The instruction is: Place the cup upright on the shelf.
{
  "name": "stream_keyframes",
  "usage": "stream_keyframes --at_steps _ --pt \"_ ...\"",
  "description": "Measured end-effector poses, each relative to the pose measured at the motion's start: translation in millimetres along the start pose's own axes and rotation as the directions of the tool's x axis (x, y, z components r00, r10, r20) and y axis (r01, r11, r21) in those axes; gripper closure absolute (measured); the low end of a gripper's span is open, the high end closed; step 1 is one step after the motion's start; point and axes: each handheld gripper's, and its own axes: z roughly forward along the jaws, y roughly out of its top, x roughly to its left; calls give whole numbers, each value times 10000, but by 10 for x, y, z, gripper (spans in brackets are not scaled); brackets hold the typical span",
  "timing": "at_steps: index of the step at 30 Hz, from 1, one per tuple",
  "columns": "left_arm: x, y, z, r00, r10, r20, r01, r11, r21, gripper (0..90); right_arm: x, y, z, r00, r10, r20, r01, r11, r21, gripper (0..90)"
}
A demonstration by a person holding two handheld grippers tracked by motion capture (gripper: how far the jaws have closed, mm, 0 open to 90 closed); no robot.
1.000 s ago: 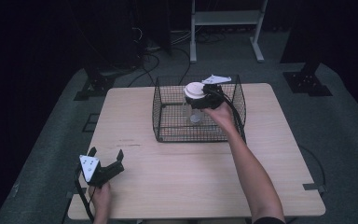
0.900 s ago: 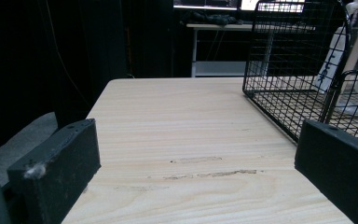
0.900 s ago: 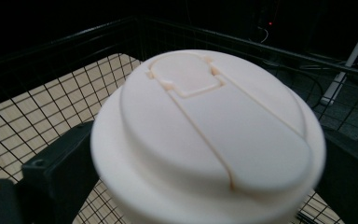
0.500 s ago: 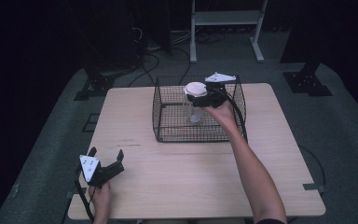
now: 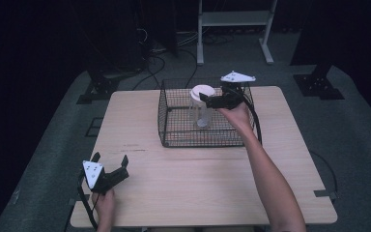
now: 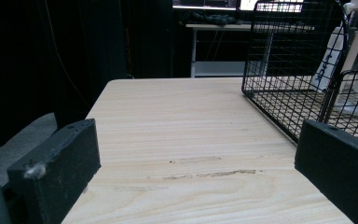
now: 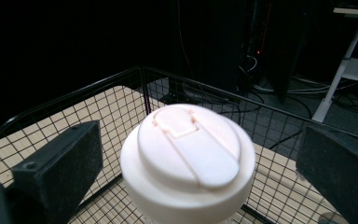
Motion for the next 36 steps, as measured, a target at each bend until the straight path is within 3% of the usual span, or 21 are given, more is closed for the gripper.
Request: stream_keyframes --at_steps 10,21,36 --pt "0 -1 -5 10000 27 4 -27 10000 -1 0 -25 32 -304 10000 60 38 -59 9991 -411 0" --pt "-3 -2 -3 10000 34 -2 -34 10000 6 0 46 64 -640 9995 -290 -156 280 9977 -613 0" --pt "-12 -2 -6 9999 123 0 -123 9999 9 0 94 -214 -1259 9981 -313 -523 275 9971 -716 0"
